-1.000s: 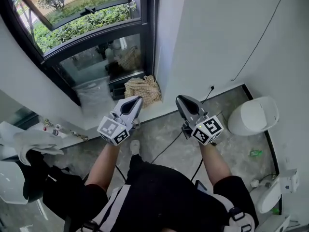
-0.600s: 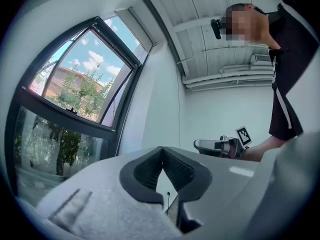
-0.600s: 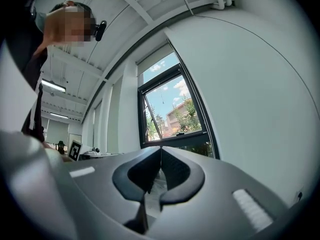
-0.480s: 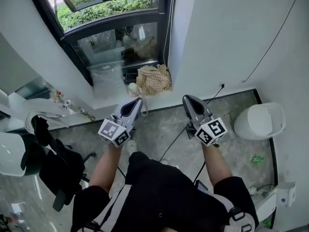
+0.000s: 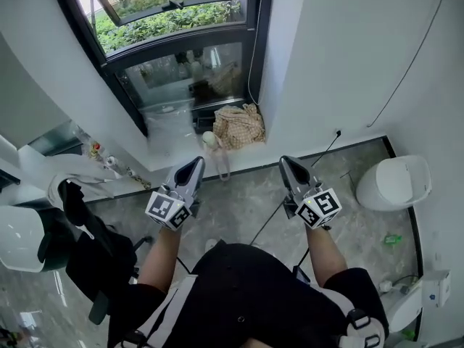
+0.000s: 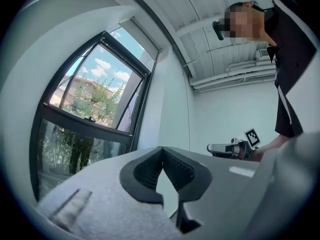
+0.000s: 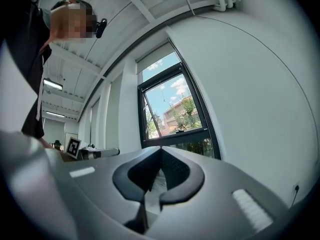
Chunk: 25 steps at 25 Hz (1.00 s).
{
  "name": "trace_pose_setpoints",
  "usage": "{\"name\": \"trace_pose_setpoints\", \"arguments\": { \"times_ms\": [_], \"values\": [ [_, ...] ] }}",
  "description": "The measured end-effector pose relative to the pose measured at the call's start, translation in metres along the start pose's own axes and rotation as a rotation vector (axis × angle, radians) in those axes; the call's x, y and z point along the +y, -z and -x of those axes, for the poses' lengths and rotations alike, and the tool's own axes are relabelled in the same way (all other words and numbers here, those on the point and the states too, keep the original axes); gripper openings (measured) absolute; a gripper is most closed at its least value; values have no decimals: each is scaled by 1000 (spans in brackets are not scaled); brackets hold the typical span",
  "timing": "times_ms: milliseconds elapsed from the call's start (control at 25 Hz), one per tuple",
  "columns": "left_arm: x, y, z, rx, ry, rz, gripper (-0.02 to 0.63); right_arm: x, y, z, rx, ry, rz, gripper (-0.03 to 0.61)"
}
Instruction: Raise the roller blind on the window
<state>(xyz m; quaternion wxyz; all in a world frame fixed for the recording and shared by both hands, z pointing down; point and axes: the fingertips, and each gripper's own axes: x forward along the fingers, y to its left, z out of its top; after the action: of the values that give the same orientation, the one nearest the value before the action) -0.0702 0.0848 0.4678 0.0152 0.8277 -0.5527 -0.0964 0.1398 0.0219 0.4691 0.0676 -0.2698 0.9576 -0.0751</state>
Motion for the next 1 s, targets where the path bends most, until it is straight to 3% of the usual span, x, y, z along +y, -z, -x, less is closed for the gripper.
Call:
{"name": "trace_pose_setpoints", "arguments": {
  "times_ms": [160, 1000],
  "values": [
    [9, 0, 5, -6, 3, 37, 0, 13, 11, -10, 29, 1, 23, 0],
    [39, -3, -7, -1, 51, 27, 0, 13, 1, -42, -1, 28, 22, 0]
  ]
}}
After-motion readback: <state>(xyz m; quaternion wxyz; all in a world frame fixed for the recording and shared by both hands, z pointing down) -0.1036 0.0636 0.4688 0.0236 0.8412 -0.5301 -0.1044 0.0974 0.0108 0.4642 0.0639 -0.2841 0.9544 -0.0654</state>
